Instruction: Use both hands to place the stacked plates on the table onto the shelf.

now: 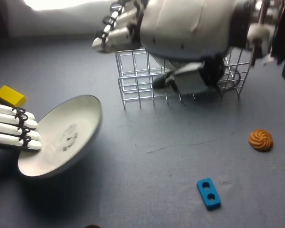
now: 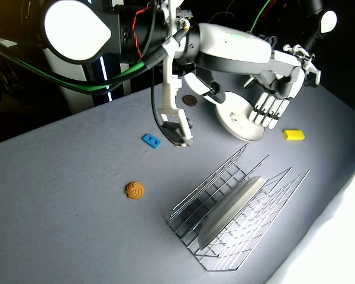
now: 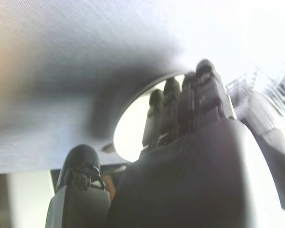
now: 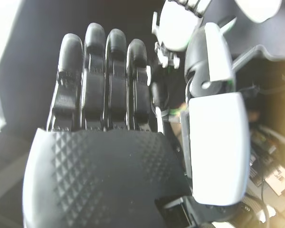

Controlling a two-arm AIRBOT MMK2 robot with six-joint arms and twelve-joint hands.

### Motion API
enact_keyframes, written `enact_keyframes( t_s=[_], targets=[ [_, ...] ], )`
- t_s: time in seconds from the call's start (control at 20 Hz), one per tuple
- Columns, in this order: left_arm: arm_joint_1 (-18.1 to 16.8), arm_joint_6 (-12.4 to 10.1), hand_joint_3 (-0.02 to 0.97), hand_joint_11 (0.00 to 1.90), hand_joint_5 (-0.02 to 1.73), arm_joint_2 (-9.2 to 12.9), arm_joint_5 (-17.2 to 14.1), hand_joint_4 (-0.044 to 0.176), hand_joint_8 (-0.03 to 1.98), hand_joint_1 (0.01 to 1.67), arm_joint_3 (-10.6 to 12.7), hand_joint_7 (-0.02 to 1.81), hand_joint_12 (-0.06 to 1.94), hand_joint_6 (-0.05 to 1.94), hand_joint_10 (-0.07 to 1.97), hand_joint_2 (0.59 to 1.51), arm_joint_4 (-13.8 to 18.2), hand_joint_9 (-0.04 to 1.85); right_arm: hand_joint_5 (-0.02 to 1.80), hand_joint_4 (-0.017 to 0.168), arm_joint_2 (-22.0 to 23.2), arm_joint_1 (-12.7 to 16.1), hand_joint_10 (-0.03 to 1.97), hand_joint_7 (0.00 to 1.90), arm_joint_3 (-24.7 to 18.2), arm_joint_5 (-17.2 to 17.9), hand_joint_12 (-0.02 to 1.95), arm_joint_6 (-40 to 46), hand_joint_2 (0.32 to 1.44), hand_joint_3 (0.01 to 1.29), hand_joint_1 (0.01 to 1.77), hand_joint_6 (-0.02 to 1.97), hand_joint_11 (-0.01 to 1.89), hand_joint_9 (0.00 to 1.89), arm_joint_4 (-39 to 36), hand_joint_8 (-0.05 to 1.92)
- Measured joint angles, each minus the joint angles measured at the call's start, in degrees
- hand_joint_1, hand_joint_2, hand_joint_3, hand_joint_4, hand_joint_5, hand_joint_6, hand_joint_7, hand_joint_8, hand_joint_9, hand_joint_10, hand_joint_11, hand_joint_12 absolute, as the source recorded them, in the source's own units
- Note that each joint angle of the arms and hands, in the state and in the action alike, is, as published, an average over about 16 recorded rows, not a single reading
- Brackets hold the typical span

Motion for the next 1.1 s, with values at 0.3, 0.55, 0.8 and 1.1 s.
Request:
enact_keyframes(
  t_s=[0.3,0.55,0.8,1.1],
  targets=[
    [0.6,0.0,0.018,0.02,0.09,-0.1,0.6,-0.001,-0.01,0.02,-0.2,0.08,0.01,0.00,-0.03,1.198,0.2,0.03,0.18,0.005,-2.5,-4.7,-0.01,0.20,-3.5,0.3,0.49,-15.9,1.04,0.01,1.10,0.03,0.03,0.20,14.4,0.02],
    [0.7,0.0,0.019,0.02,0.10,-0.1,0.7,-0.003,-0.01,0.02,-0.3,0.08,0.01,0.00,-0.03,1.198,0.2,0.03,0.05,0.005,-6.5,-8.5,-0.01,0.04,-3.8,2.3,0.11,-25.9,1.03,0.01,1.18,0.03,0.01,0.05,26.1,0.02],
    [0.8,0.0,0.018,0.02,0.10,-0.1,0.7,-0.004,-0.01,0.02,-0.3,0.09,0.01,0.00,-0.03,1.199,0.1,0.04,0.02,0.005,-12.1,-11.5,-0.01,0.02,-1.2,4.3,0.01,-34.3,1.03,0.01,1.21,0.03,0.02,0.02,37.2,0.02],
    [0.8,0.0,0.018,0.02,0.10,-0.1,0.7,-0.005,-0.01,0.02,-0.3,0.09,0.01,-0.01,-0.03,1.199,0.2,0.04,0.02,0.005,-19.5,-13.4,-0.01,0.02,4.8,6.7,0.03,-38.2,1.04,0.01,1.21,0.03,0.02,0.02,44.9,0.02]
  ],
)
